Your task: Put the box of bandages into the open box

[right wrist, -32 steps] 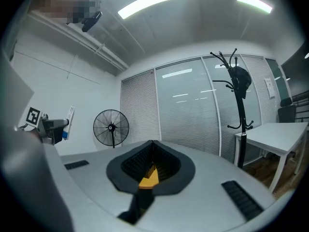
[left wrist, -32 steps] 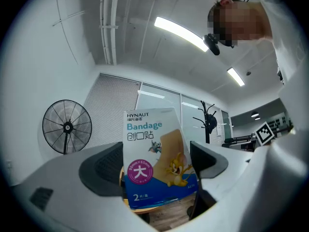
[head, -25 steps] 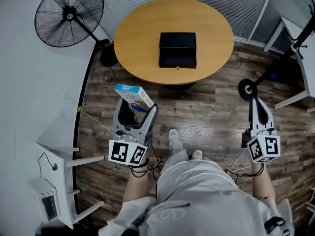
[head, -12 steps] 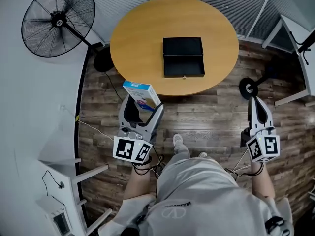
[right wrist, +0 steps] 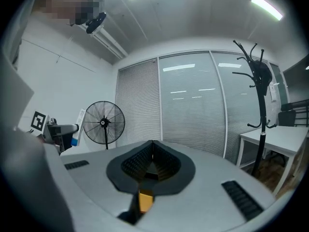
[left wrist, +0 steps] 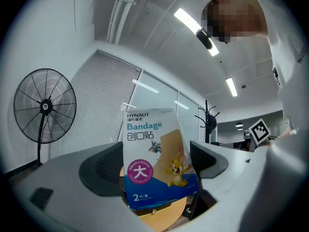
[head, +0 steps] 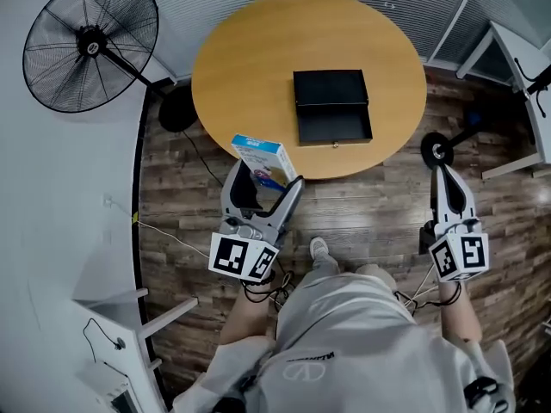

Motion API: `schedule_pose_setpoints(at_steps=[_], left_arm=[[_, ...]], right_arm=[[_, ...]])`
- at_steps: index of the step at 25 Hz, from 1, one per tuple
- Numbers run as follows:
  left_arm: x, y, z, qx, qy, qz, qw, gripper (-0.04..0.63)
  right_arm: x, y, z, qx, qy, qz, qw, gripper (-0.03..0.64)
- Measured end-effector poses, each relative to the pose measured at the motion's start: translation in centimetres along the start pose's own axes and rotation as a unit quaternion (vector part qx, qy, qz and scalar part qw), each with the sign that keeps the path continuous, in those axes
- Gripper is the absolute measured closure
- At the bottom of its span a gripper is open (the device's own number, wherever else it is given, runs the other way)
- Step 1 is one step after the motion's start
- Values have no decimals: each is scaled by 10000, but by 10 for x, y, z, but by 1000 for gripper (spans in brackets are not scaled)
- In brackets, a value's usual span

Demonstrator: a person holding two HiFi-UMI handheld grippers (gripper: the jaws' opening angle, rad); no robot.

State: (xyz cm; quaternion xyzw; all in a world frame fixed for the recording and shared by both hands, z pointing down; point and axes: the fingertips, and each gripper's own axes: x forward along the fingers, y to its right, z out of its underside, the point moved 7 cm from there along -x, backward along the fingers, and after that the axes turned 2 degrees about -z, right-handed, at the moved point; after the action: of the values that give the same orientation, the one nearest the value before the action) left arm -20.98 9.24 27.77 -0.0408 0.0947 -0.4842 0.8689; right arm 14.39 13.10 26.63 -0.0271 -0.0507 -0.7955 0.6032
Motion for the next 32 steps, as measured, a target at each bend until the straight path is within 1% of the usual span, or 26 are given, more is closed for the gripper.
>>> schedule_pose_setpoints(at_steps=[4, 12, 14, 18, 23, 27, 32], left_arm=[[7, -9, 5, -56, -41, 139, 9999, 156], [22, -16, 11, -102, -120, 278, 9995, 156], [33, -15, 14, -92, -149, 290, 9994, 156], [81, -14, 23, -112, -211, 250, 9994, 156], [115, -13, 33, 4, -313, 251, 9992, 156], [119, -16, 36, 46, -424, 318, 9986, 156], [117, -25, 51, 108, -602, 440, 9972, 156]], right_arm=[[12, -11, 1, -41, -13, -24, 10000, 598], [31, -16, 2, 8, -53, -35, 10000, 598], [41, -9, 4, 26, -79, -81, 9999, 598], [78, 23, 8, 95, -155, -211, 9996, 598], [110, 44, 15, 178, -203, -378, 9989, 598], [118, 34, 15, 145, -263, -523, 9982, 598], [132, 13, 26, 130, -415, -798, 9959, 598]])
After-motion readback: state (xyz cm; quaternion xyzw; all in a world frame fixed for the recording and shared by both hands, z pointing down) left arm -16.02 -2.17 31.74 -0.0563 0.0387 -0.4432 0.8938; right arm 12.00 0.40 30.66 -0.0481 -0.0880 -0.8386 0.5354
